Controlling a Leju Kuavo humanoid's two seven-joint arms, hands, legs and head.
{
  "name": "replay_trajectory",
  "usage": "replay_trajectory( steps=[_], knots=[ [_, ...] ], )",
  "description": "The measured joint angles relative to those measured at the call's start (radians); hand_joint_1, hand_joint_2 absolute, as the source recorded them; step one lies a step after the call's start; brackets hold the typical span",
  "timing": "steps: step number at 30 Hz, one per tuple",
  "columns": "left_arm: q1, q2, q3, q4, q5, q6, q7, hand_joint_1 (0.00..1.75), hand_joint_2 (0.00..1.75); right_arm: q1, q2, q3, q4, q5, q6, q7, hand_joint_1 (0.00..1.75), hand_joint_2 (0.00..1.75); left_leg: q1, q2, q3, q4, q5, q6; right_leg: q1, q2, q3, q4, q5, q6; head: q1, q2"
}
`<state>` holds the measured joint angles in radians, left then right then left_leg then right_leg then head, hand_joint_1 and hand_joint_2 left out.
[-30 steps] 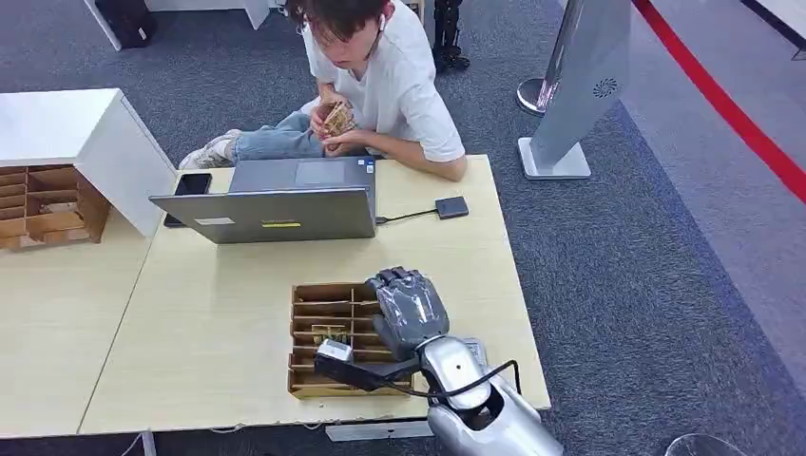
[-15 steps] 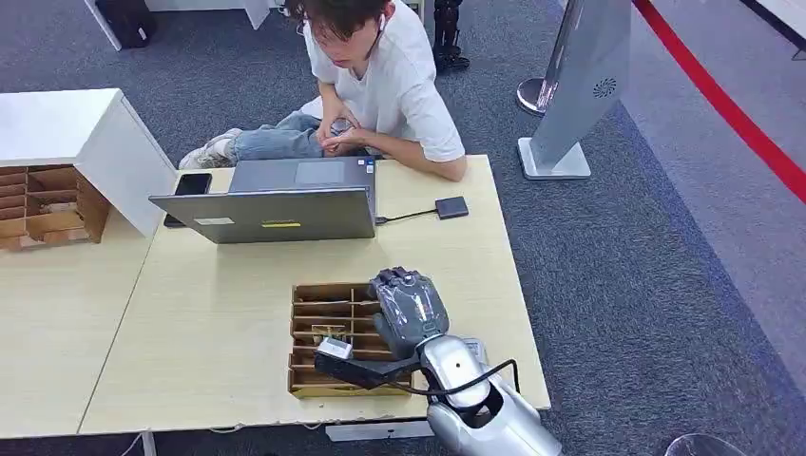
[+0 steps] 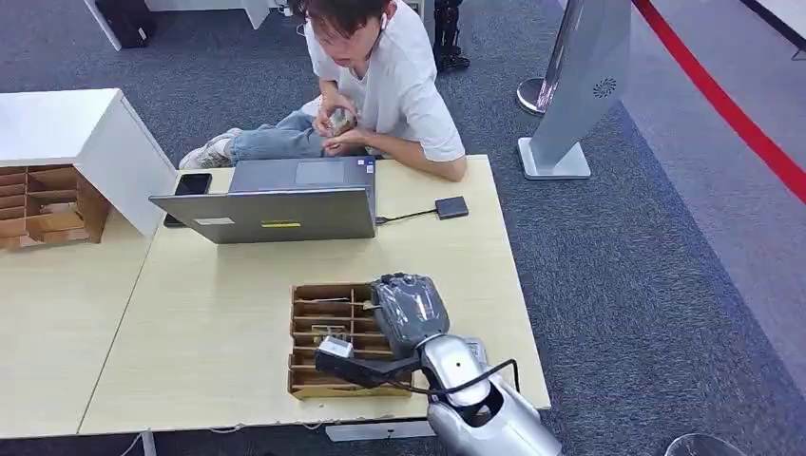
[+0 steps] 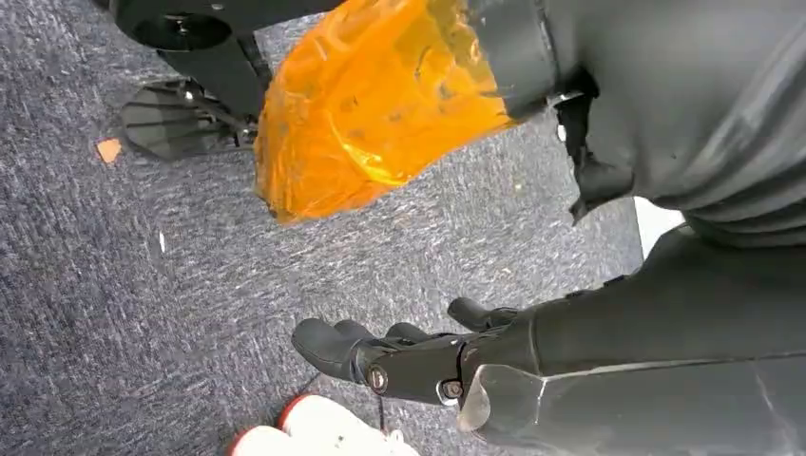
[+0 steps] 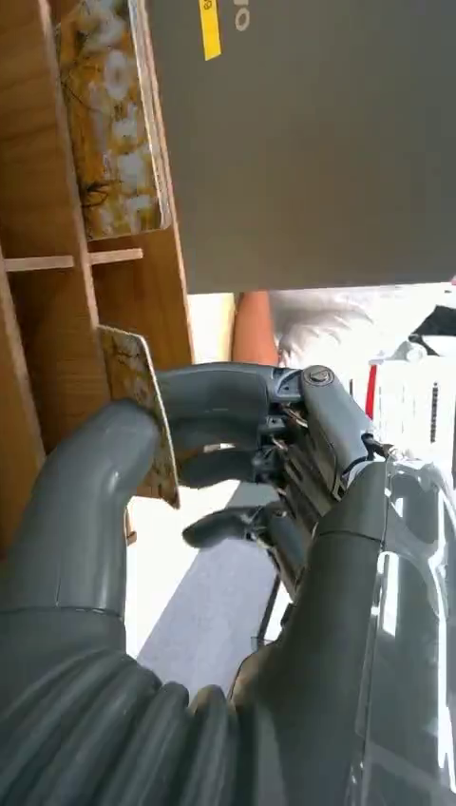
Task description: Pass the card to the sensor for recognition and then transmit it.
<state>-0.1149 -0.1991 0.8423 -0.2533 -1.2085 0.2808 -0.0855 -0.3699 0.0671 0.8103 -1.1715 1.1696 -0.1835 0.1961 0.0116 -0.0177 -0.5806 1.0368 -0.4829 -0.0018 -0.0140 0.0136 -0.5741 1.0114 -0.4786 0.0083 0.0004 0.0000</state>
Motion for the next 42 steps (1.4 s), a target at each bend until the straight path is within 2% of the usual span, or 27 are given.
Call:
replay_trajectory(
  steps=[1, 11, 18, 29, 42],
  knots=[
    [0.0, 0.0, 0.0, 0.0, 0.0, 0.0, 0.0, 0.0, 0.0, -0.001, 0.0, 0.0, 0.0, 0.0, 0.0, 0.0, 1.57, 1.75, 0.0, 0.0, 0.0, 0.0, 0.0, 0.0, 0.0, 0.0, 0.0, 0.0, 0.0, 0.0, 0.0, 0.0],
    [0.0, 0.0, -0.01, 0.0, 0.012, 0.0, 0.0, 0.0, 0.0, -0.004, 0.002, -0.002, 0.004, 0.0, -0.007, -0.004, 1.75, 1.75, 0.0, 0.0, 0.0, 0.0, 0.0, 0.0, 0.0, 0.0, 0.0, 0.0, 0.0, 0.0, 0.0, 0.0],
    [0.001, 0.0, -0.025, 0.0, 0.032, 0.002, -0.001, 0.0, 0.0, 0.0, 0.006, -0.004, -0.002, 0.011, -0.057, -0.028, 1.75, 1.75, 0.0, 0.0, 0.0, 0.0, 0.0, 0.0, 0.0, 0.0, 0.0, 0.0, 0.0, 0.0, 0.0, 0.0],
    [0.008, 0.001, -0.026, 0.0, 0.071, 0.008, -0.017, 0.0, 0.0, 0.024, 0.003, -0.009, -0.171, 0.013, -0.098, -0.052, 1.75, 1.75, 0.0, 0.0, 0.0, 0.0, 0.0, 0.0, 0.0, 0.0, 0.0, 0.0, 0.0, 0.0, 0.0, 0.0],
    [0.018, 0.002, -0.026, 0.0, 0.095, 0.021, -0.036, 0.0, 0.0, 0.042, -0.024, -0.023, -0.354, 0.002, -0.163, -0.086, 1.75, 1.75, 0.0, 0.0, 0.0, 0.0, 0.0, 0.0, 0.0, 0.0, 0.0, 0.0, 0.0, 0.0, 0.0, 0.0]
  ],
)
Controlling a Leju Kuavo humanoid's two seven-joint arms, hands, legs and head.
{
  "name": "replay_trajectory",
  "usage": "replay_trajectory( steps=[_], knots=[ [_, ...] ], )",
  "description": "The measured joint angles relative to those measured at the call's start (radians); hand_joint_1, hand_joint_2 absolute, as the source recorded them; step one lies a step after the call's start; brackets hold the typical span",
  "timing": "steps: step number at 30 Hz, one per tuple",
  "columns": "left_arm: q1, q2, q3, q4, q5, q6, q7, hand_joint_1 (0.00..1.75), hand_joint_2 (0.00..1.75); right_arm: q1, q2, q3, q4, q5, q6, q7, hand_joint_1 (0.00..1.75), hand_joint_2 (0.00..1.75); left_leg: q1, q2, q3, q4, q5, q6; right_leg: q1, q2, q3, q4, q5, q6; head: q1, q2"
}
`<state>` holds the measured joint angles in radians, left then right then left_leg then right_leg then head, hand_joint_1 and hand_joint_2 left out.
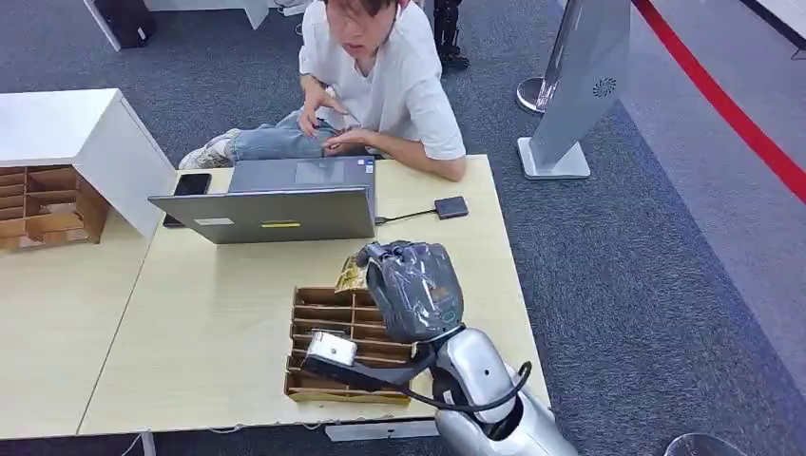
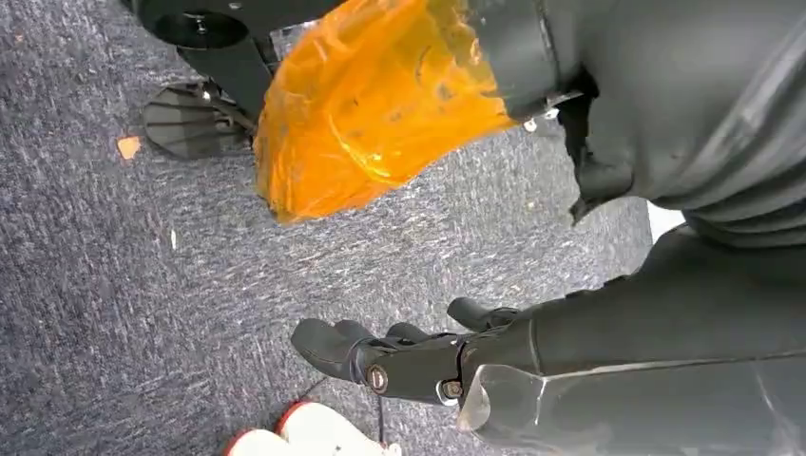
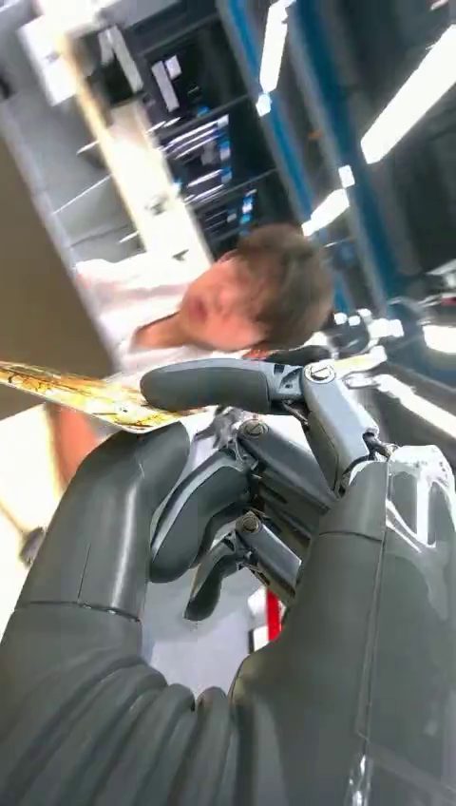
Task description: Pass the card to the sensor for recognition and then transmit it.
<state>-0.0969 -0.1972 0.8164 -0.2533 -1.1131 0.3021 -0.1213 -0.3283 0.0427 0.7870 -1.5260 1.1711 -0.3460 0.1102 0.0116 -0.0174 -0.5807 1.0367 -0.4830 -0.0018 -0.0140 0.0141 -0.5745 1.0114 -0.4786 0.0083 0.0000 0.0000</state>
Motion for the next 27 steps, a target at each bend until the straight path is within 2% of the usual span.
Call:
replay_trajectory(
  steps=[11, 27],
  knots=[
    [0.002, 0.0, -0.011, 0.0, -0.013, 0.002, -0.005, 0.0, 0.0, -0.014, -0.003, -0.019, -0.069, -0.017, -0.013, -0.014, 1.75, 1.75, 0.0, 0.0, 0.0, 0.0, 0.0, 0.0, 0.0, 0.0, 0.0, 0.0, 0.0, 0.0, 0.0, 0.0],
    [-0.015, -0.002, -0.075, 0.0, -0.053, -0.018, 0.035, 0.0, 0.0, -0.153, 0.007, -0.092, 0.071, 0.018, 0.084, 0.079, 1.75, 1.75, 0.0, 0.0, 0.0, 0.0, 0.001, 0.0, 0.0, 0.0, 0.0, 0.0, 0.001, 0.0, 0.0, 0.0]
  ],
)
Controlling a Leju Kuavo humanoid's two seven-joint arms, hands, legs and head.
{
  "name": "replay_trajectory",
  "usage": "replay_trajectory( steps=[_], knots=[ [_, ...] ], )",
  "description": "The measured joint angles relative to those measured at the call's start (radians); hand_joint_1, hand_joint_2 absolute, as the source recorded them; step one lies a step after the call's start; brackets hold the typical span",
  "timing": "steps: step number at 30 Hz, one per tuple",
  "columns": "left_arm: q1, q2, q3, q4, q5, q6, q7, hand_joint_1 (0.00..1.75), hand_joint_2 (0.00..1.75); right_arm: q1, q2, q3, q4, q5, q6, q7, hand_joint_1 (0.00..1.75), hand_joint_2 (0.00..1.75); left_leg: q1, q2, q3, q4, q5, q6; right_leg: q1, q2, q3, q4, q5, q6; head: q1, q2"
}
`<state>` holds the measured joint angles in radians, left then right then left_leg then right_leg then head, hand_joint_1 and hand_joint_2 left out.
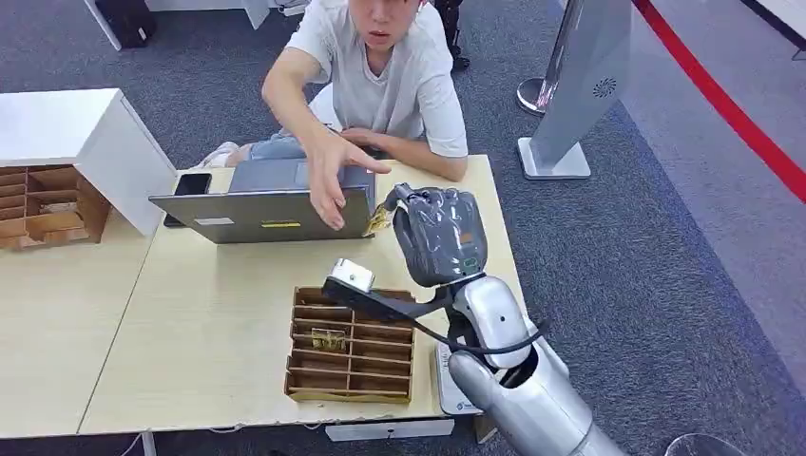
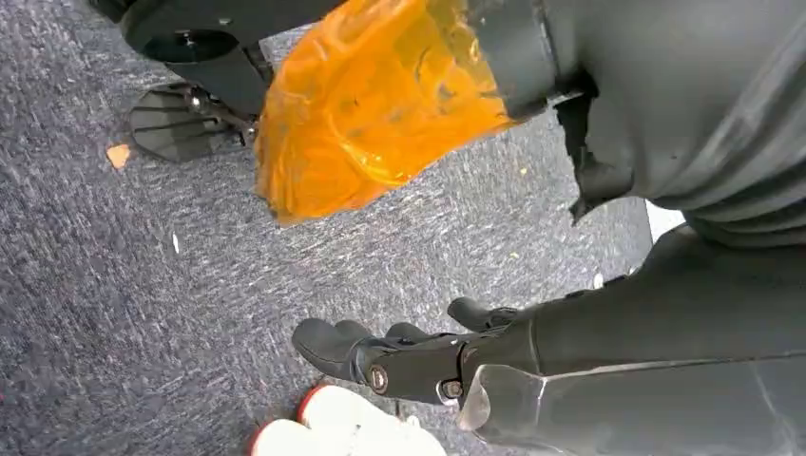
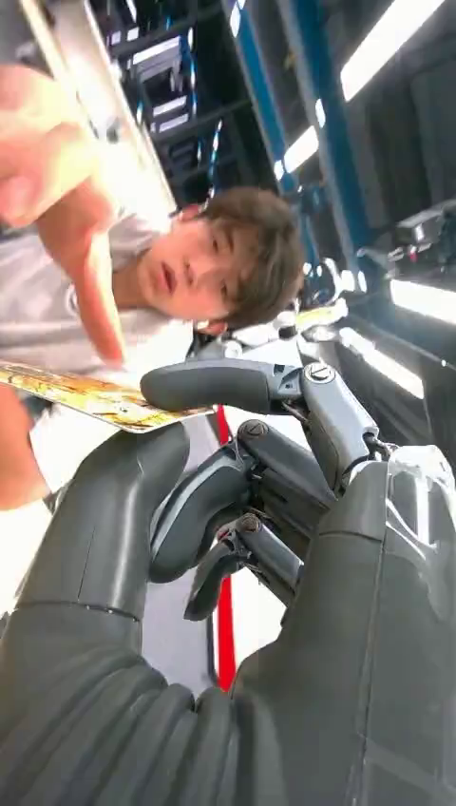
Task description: Pass the card to the sensor for recognition and then transmit it.
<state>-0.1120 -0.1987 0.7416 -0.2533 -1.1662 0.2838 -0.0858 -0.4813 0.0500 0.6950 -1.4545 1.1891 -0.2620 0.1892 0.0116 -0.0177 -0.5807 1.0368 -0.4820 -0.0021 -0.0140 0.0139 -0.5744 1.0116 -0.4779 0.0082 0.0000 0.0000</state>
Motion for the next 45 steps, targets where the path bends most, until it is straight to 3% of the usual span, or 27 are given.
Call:
replay_trajectory(
  steps=[12, 14, 15, 22, 23, 34, 41, 45],
  knots=[
    [-0.017, -0.003, -0.03, 0.0, -0.006, -0.018, 0.032, 0.0, 0.0, -0.053, 0.026, -0.048, 0.112, 0.008, 0.038, 0.027, 1.75, 1.75, 0.0, 0.0, 0.0, 0.0, 0.0, 0.0, 0.0, 0.0, 0.0, 0.0, 0.0, 0.0, 0.0, 0.0],
    [-0.016, -0.004, -0.033, 0.0, -0.002, -0.018, 0.035, 0.0, 0.0, -0.053, 0.029, -0.05, 0.118, 0.004, 0.033, 0.022, 1.68, 1.75, 0.0, 0.0, 0.0, 0.0, 0.0, 0.0, 0.0, 0.0, 0.0, 0.0, 0.0, 0.0, 0.0, 0.0],
    [-0.016, -0.004, -0.034, 0.0, 0.0, -0.018, 0.035, 0.0, 0.0, -0.053, 0.032, -0.052, 0.12, 0.001, 0.029, 0.017, 0.03, 1.75, 0.0, 0.0, 0.0, 0.0, 0.0, 0.0, 0.0, 0.0, 0.0, 0.0, 0.0, 0.0, 0.0, 0.0],
    [-0.016, -0.004, -0.048, 0.0, 0.019, -0.015, 0.038, 0.0, 0.0, -0.048, 0.041, -0.054, 0.114, -0.028, 0.021, -0.005, 0.0, 1.75, 0.0, 0.0, 0.0, 0.0, 0.0, 0.0, 0.0, 0.0, 0.0, 0.0, 0.0, 0.0, 0.0, 0.0],
    [-0.016, -0.004, -0.048, 0.0, 0.022, -0.014, 0.038, 0.0, 0.0, -0.044, 0.042, -0.054, 0.109, -0.034, 0.018, -0.013, 0.0, 0.0, 0.0, 0.0, 0.0, 0.0, 0.0, 0.0, 0.0, 0.0, 0.0, 0.0, 0.0, 0.0, 0.0, 0.0],
    [-0.001, -0.002, -0.048, 0.0, 0.079, 0.014, -0.005, 0.0, 0.0, 0.063, 0.04, -0.052, -0.053, -0.187, -0.059, -0.124, 0.0, 0.0, 0.0, 0.0, 0.0, 0.0, 0.0, 0.0, 0.0, 0.0, -0.001, 0.0, 0.0, 0.0, 0.0, 0.0],
    [0.016, 0.0, -0.045, 0.0, 0.134, 0.04, -0.013, 0.0, 0.0, 0.225, 0.019, -0.068, -0.217, -0.491, -0.16, -0.305, 0.0, 0.0, 0.0, 0.0, -0.001, 0.0, -0.001, 0.0, 0.0, 0.0, -0.001, 0.0, 0.0, 0.0, 0.0, 0.0],
    [0.022, 0.0, -0.038, 0.0, 0.153, 0.048, -0.026, 0.0, 0.0, 0.299, -0.003, -0.077, -0.29, -0.608, -0.163, -0.375, 0.0, 0.0, 0.0, 0.0, -0.001, 0.0, -0.001, 0.0, 0.0, 0.0, -0.001, 0.0, 0.0, 0.0, 0.0, 0.0]
  ],
)
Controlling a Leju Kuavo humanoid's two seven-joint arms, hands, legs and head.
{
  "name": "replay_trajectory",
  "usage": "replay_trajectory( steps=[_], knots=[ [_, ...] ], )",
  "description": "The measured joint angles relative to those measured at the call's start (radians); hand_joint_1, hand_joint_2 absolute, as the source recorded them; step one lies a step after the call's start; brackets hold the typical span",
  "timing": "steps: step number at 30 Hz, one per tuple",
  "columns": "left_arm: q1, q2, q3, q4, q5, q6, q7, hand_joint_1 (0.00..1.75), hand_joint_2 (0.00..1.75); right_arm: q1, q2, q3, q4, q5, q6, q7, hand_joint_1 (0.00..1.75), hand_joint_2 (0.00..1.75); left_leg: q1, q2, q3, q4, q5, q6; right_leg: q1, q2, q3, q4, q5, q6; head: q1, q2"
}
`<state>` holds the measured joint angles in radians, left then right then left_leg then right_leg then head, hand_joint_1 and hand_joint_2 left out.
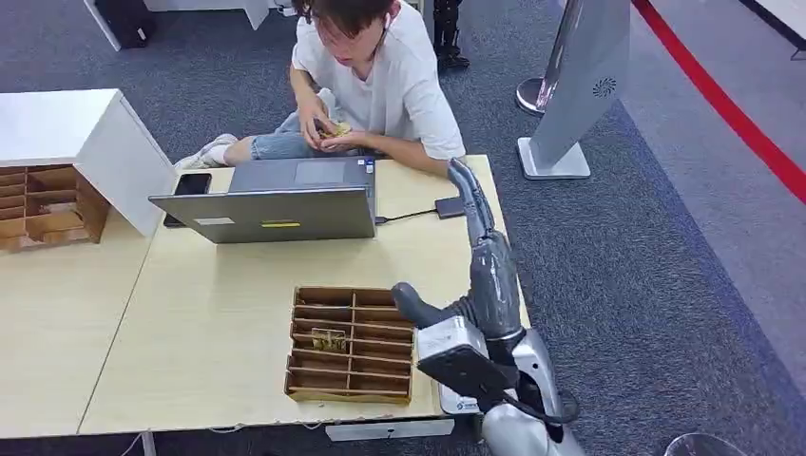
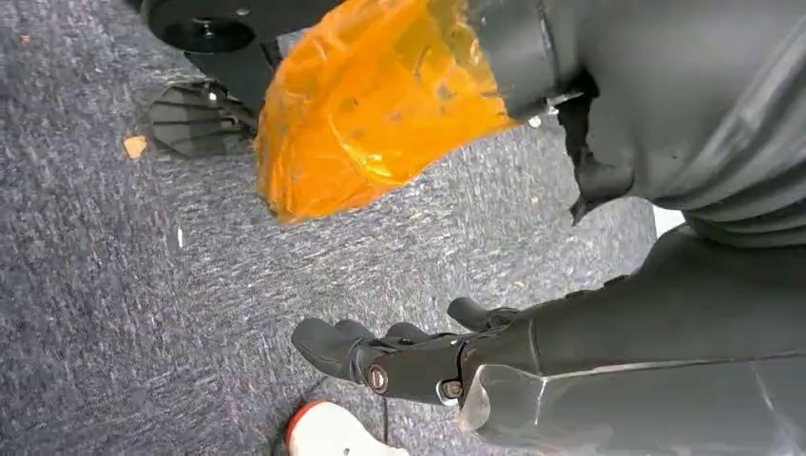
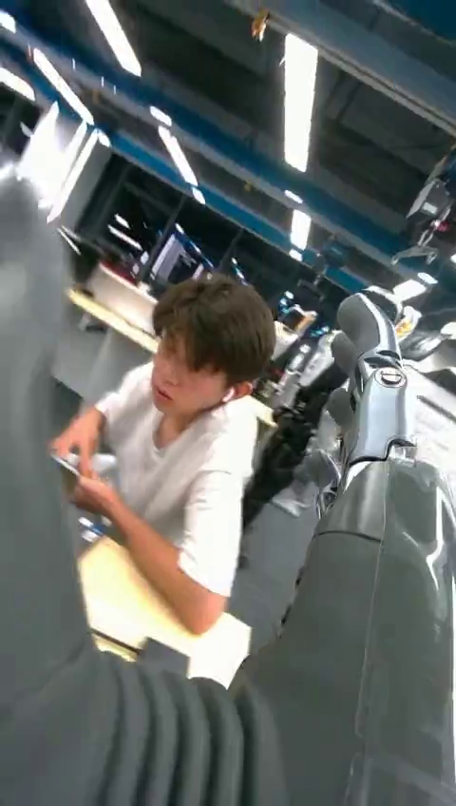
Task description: Pass the card to the sensor for recognition and then transmit it.
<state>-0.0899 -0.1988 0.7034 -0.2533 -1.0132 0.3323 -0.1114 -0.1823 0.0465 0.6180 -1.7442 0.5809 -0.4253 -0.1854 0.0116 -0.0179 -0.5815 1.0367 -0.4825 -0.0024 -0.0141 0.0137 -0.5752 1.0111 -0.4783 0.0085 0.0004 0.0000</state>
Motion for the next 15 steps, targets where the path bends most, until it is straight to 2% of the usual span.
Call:
replay_trajectory(
  steps=[4, 15],
  knots=[
    [0.003, 0.0, 0.008, 0.0, 0.005, 0.002, -0.008, 0.0, 0.0, 0.047, -0.016, -0.002, -0.047, -0.025, 0.003, -0.016, 0.0, 0.0, 0.0, 0.0, 0.0, 0.0, 0.0, 0.0, 0.0, 0.0, 0.0, 0.0, 0.0, 0.0, 0.0, 0.0],
    [0.003, 0.0, 0.016, 0.0, 0.005, 0.003, -0.008, 0.0, 0.0, 0.068, -0.034, -0.004, -0.083, -0.028, 0.003, -0.02, 0.0, 0.0, 0.0, 0.0, 0.0, 0.0, 0.0, 0.0, 0.0, 0.0, 0.0, 0.0, 0.0, 0.0, 0.0, 0.0]
  ],
)
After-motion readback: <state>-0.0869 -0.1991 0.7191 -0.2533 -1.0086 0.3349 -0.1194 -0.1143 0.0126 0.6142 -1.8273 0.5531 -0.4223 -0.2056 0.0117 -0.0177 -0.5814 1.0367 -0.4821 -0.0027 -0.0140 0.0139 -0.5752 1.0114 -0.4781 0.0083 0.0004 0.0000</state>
